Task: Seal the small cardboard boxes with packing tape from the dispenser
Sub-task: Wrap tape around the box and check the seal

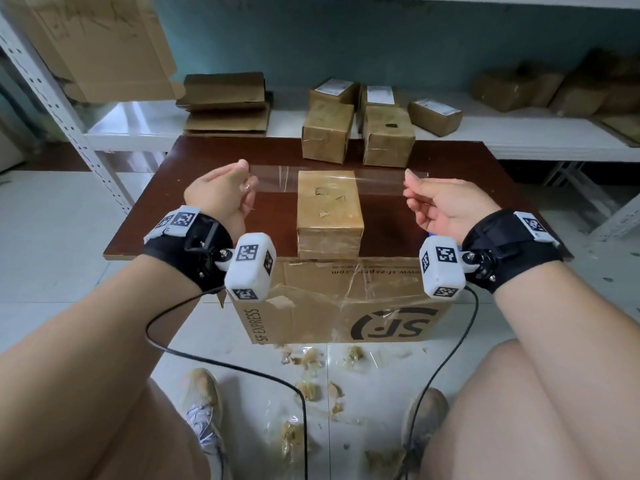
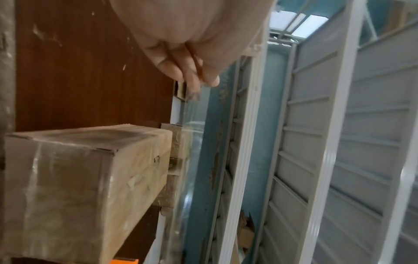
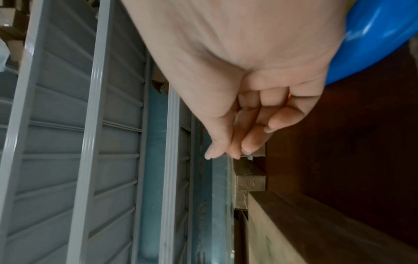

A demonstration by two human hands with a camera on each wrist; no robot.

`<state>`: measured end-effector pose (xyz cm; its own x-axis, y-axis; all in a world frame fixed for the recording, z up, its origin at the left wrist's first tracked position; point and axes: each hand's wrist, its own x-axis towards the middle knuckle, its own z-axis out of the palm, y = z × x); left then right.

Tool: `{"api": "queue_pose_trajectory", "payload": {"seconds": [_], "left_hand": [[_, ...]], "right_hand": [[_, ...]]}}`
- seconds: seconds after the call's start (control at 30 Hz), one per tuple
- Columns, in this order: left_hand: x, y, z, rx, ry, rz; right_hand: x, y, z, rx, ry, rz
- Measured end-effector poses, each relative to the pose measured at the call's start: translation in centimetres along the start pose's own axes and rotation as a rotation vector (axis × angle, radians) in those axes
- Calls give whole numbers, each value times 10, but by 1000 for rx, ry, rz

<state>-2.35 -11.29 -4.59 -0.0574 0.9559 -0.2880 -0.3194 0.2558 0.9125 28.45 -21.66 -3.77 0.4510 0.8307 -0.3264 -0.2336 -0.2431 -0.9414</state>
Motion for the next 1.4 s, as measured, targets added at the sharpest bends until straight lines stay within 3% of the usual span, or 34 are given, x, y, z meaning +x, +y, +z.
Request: {"api": "queue_pose_trajectory", "payload": {"seconds": [0.1,0.2,0.8,1.17,1.4], "left_hand": [[14,2,-1,-51,9,-184],[23,0,-3,-48,-13,-249],[29,-3,-10,-27,58,-282],[32,-5,-7,-88,-11,-333],[33,-7,-3,-117,16,-371]], "right_hand": [[13,3,2,-20,13,9],[20,6,5,-37,16,15],[29,6,16,-92,51,12],[26,6,13,-100,101,-14],[26,8,10,-102,112,-13]]}}
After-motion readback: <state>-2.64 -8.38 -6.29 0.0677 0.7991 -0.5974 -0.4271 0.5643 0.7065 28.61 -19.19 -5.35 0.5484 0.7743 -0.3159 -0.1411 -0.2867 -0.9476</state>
